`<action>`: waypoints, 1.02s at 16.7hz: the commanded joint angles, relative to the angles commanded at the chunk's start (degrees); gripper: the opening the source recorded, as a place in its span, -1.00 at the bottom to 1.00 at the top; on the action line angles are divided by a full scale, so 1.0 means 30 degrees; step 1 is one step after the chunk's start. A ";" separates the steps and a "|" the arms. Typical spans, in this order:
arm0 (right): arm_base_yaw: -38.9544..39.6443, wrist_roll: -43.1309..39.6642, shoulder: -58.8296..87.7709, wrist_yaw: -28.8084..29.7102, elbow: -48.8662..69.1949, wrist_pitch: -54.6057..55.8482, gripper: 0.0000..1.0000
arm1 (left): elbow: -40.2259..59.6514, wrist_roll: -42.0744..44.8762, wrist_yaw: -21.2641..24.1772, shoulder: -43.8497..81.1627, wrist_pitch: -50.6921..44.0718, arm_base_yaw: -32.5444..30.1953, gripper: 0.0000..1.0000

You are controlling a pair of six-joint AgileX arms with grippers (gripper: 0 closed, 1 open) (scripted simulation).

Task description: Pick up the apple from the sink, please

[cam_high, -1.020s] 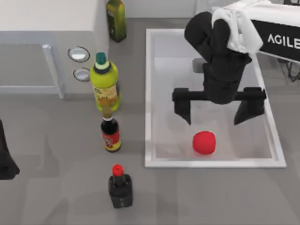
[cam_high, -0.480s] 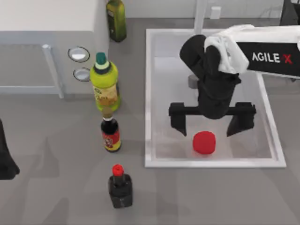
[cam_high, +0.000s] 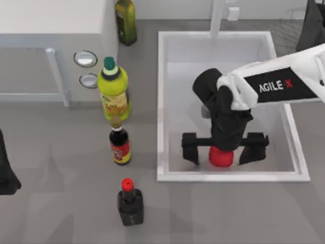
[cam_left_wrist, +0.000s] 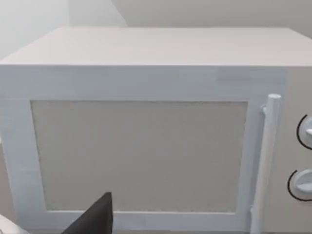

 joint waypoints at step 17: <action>0.0000 0.0000 0.0000 0.0000 0.0000 0.0000 -1.00 | 0.0000 0.0000 0.0000 0.0000 0.0000 0.0000 1.00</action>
